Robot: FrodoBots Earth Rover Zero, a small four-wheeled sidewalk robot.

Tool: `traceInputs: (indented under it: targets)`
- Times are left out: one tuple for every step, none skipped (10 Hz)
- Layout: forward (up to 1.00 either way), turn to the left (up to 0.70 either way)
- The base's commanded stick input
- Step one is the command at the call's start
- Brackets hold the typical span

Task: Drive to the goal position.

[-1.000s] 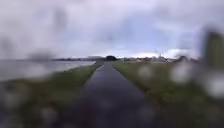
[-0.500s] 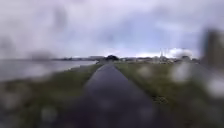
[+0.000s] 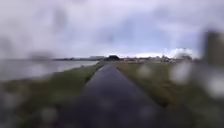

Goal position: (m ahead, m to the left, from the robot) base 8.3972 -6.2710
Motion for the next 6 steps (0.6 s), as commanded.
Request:
traceInputs:
  targets:
    - [0.7,0.0]
    - [0.7,0.0]
    - [0.7,0.0]
    - [0.7,0.0]
    - [0.7,0.0]
    - [0.7,0.0]
